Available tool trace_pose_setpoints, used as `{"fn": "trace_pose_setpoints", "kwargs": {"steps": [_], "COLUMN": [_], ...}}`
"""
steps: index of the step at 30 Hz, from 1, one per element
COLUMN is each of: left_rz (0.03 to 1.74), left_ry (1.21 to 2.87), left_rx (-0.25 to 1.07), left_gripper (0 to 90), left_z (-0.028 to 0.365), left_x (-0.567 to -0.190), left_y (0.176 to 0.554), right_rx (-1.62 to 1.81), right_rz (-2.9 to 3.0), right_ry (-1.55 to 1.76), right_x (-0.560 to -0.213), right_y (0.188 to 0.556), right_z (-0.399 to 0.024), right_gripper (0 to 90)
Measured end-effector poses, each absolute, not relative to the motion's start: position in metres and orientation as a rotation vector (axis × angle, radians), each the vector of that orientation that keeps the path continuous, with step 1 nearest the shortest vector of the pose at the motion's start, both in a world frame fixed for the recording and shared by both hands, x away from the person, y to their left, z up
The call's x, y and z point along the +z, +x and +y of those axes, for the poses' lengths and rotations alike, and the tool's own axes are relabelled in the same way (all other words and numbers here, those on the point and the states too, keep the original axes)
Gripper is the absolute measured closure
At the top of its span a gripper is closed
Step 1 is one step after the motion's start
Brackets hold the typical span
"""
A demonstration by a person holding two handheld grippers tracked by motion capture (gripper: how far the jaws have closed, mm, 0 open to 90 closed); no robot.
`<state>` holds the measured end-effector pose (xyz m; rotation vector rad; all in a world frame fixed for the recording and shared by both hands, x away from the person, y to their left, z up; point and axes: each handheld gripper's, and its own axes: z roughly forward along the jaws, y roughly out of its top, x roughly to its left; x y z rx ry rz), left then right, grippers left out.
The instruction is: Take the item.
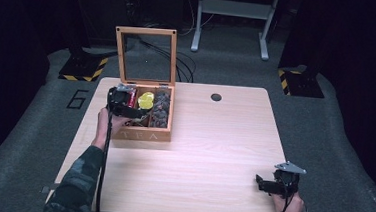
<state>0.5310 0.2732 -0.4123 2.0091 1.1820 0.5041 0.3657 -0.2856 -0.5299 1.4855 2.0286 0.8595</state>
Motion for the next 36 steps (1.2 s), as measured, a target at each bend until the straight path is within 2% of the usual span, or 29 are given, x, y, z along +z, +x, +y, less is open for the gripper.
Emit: {"fn": "trace_pose_setpoints", "kwargs": {"steps": [12,24,29,36], "left_rz": [1.218,1.24,1.253,1.283], "left_ry": [2.013,2.075,2.09,2.071], "left_rx": [0.459,0.481,0.504,0.484], "left_gripper": [9.6,15.0,21.0,34.2], "left_z": [0.262,0.25,0.247,0.248], "left_x": [-0.422,-0.432,-0.438,-0.443], "left_y": [0.557,0.571,0.575,0.579], "right_rx": [0.852,0.852,0.852,0.853], "right_rz": [2.033,2.03,2.032,2.021], "right_ry": [1.479,1.483,1.48,1.496], "right_x": [-0.53,-0.529,-0.529,-0.529], "right_y": [0.365,0.365,0.365,0.365], "right_z": [-0.285,-0.285,-0.285,-0.285], "right_gripper": [0.5,0.6,0.7,1.2]}}
